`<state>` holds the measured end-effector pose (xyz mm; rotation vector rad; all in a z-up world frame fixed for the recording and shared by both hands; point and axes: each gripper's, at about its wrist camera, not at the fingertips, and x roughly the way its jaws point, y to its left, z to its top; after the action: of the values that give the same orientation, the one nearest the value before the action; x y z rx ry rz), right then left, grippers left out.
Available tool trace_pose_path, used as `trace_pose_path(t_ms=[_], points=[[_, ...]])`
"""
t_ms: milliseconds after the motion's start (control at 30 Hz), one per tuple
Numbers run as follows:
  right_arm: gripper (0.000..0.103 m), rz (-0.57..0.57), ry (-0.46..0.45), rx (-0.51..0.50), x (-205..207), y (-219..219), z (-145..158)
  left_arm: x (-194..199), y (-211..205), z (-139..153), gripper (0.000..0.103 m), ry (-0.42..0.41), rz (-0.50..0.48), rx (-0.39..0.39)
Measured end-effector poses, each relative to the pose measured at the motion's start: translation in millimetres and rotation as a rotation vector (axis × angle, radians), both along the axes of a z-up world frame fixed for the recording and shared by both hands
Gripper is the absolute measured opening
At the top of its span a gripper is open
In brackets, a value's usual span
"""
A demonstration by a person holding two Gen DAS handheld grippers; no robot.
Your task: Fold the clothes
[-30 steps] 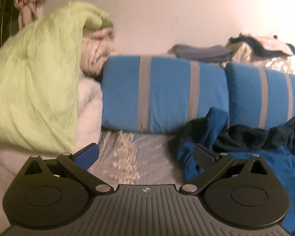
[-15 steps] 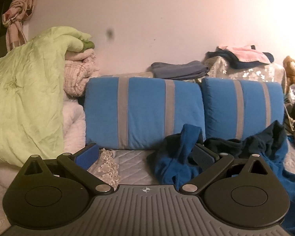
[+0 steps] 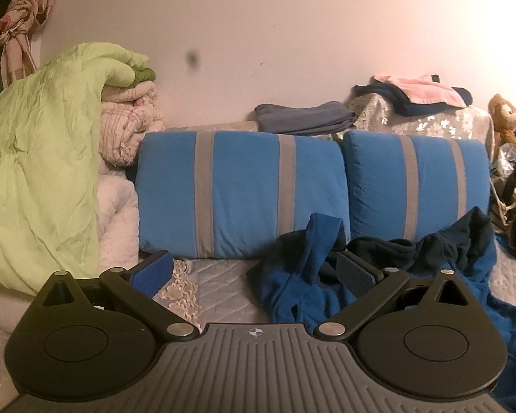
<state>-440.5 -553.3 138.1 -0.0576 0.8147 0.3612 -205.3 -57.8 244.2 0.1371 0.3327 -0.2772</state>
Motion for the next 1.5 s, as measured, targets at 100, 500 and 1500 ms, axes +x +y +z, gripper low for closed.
trace_pose_path(t_ms=[100, 500, 1500], points=[[0.046, -0.02, 0.05, 0.026, -5, -1, 1, 1, -2, -1, 0.103, -0.003, -0.004, 0.013], [0.006, -0.105, -0.005, 0.258, 22, -5, 36, 7, 0, 10, 0.103, -0.003, -0.002, 0.025], [0.005, -0.423, -0.204, 0.384, 89, -79, 90, -78, -15, 235, 0.103, -0.17, -0.114, -0.115]])
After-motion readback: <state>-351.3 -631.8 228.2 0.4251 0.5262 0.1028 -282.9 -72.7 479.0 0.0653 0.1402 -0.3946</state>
